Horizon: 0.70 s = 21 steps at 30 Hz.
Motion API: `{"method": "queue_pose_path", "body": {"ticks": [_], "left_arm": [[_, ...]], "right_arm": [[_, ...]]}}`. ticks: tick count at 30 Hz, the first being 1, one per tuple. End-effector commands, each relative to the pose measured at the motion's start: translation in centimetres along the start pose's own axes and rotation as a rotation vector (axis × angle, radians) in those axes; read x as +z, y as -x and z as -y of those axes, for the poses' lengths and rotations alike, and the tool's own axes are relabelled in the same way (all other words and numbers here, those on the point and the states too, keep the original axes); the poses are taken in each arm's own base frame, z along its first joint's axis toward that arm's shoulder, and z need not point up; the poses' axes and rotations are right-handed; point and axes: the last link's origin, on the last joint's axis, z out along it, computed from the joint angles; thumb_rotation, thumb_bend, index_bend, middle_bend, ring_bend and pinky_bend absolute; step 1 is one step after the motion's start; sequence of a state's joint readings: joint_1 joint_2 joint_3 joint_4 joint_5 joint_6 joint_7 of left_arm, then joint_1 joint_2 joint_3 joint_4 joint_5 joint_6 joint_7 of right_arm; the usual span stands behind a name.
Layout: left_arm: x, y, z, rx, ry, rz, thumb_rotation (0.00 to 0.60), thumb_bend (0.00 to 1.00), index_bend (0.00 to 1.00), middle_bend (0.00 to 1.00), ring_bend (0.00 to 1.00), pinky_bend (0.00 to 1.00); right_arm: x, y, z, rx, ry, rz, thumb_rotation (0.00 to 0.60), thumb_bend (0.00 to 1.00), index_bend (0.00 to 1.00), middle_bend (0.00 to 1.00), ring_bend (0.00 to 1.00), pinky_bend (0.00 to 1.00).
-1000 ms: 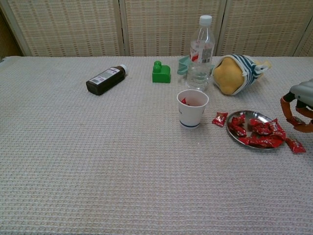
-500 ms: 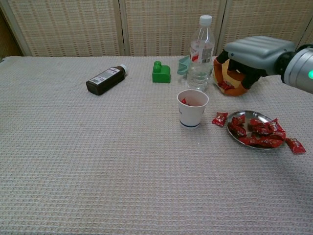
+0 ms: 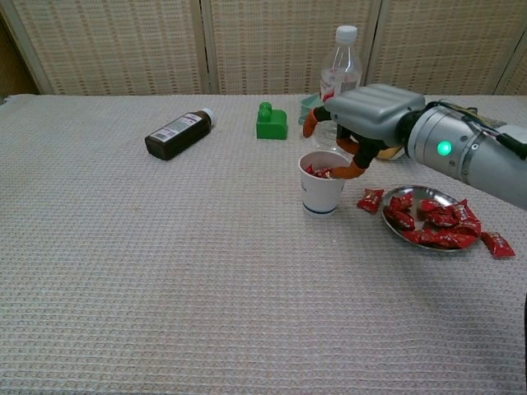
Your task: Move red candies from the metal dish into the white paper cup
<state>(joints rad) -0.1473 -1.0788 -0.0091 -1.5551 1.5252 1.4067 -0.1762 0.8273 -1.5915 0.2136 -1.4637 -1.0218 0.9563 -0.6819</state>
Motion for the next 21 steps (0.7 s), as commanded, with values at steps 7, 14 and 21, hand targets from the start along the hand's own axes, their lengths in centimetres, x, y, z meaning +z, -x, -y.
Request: {"method": "queue_pose_path", "body": {"ticks": [7,14,21], "left_arm": [[-0.2,0.1,-0.4,0.007,0.012,-0.004,0.6,0.46,0.04,0.14,0.12,0.24],[-0.1,0.5,-0.9,0.017,0.027,0.008,0.6,0.45,0.04,0.14,0.12,0.24],[0.0,0.6,-1.0,0.022,0.029,0.012,0.6,0.46,0.03,0.15,0.12,0.24]], "right_arm": [[-7.6,2.0,-6.8,0.005,0.125,0.071,0.6,0.23,0.23,0.88,0.79,1.0],[-13.3,5.0,-11.4,0.012,0.238,0.211,0.6,0.22,0.25,0.88,0.79,1.0],[-15.8,7.2,-13.2,0.045,0.28,0.267,0.6,0.22,0.32,0.88,0.79,1.0]]}}
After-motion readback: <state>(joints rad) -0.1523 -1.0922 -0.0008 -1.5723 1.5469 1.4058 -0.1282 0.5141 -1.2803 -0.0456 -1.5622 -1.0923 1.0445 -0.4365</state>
